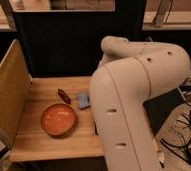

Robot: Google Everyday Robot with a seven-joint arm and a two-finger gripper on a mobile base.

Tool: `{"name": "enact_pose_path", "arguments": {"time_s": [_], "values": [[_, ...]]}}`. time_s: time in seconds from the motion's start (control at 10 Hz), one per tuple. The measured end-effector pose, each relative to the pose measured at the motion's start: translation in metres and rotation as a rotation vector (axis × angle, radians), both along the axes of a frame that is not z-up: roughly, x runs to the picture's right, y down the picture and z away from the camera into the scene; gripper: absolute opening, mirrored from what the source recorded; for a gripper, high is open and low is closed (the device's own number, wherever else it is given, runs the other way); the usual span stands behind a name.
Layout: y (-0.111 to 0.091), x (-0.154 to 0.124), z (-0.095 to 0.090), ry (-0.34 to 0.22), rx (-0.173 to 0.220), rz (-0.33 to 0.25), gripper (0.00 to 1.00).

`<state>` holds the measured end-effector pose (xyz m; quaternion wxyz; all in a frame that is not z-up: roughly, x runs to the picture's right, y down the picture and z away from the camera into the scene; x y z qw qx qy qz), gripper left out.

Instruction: Pick up the ceramic bowl

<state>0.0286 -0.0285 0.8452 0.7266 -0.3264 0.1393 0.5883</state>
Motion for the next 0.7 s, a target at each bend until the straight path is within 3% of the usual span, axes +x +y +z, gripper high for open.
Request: {"name": "enact_pose_path", "arguments": {"time_s": [0.2,0.3,0.4,0.7], "values": [[0.017,-0.057,0.003,-0.036,-0.029,-0.132,0.62],[0.023,-0.072,0.005,-0.049,-0.038,-0.157,0.62],[0.043,-0.101,0.012,-0.07,-0.076,-0.206,0.62],[0.047,-0.103,0.013,-0.069,-0.084,-0.209,0.62]]}}
